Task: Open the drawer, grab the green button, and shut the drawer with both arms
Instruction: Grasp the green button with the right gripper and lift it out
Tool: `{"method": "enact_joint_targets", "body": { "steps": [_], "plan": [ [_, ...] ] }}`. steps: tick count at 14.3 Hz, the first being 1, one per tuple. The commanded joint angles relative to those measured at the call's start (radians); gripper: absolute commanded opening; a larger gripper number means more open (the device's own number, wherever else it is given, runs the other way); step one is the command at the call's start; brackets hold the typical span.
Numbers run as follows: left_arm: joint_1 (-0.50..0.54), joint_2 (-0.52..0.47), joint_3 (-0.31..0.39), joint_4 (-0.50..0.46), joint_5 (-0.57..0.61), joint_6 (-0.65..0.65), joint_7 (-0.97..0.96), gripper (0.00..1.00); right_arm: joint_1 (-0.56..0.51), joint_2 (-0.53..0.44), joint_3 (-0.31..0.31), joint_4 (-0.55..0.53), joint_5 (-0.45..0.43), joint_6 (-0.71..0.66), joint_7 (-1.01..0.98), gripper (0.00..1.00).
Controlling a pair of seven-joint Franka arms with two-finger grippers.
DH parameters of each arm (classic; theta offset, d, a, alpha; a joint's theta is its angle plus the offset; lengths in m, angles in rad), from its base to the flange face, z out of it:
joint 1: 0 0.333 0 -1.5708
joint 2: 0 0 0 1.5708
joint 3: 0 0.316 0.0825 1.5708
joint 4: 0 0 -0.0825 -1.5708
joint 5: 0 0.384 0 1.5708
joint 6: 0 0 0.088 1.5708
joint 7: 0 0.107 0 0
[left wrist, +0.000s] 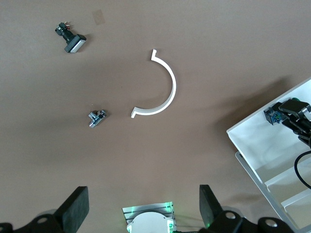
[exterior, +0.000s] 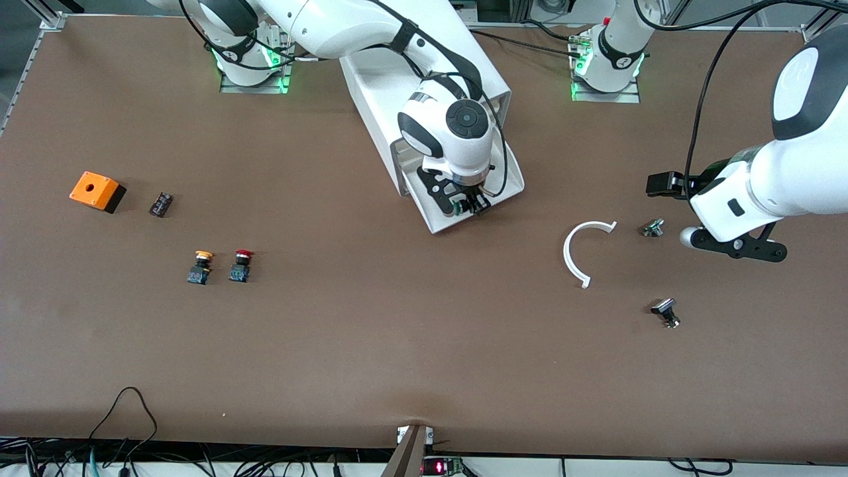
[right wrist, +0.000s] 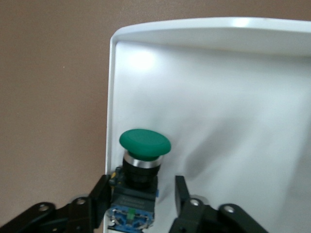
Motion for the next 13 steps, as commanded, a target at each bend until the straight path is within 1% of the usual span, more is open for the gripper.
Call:
{"method": "enact_joint_targets", "body": {
  "steps": [1, 3, 5, 8, 11, 13],
  "plan": [
    [-0.003, 0.007, 0.001, 0.021, 0.03, -0.012, -0.007, 1.0, 0.013, 0.011, -0.005, 0.031, -0.025, -0.007, 0.013, 0.0],
    [-0.003, 0.007, 0.001, 0.021, 0.03, -0.012, -0.007, 1.0, 0.007, -0.009, -0.005, 0.037, -0.025, -0.027, 0.008, 0.0],
    [-0.003, 0.007, -0.001, 0.02, 0.031, -0.012, -0.007, 1.0, 0.001, -0.027, -0.01, 0.042, -0.023, -0.076, -0.012, 0.0],
    [-0.003, 0.005, -0.001, 0.02, 0.031, -0.012, -0.007, 1.0, -0.077, -0.099, 0.002, 0.042, -0.011, -0.113, -0.125, 0.0],
    [-0.003, 0.005, -0.001, 0.02, 0.031, -0.012, -0.008, 1.0, -0.158, -0.133, 0.001, 0.039, 0.012, -0.155, -0.359, 0.0],
    [-0.003, 0.005, -0.003, 0.02, 0.032, -0.012, -0.008, 1.0, -0.209, -0.173, -0.004, 0.004, 0.024, -0.225, -0.563, 0.0]
  ]
}}
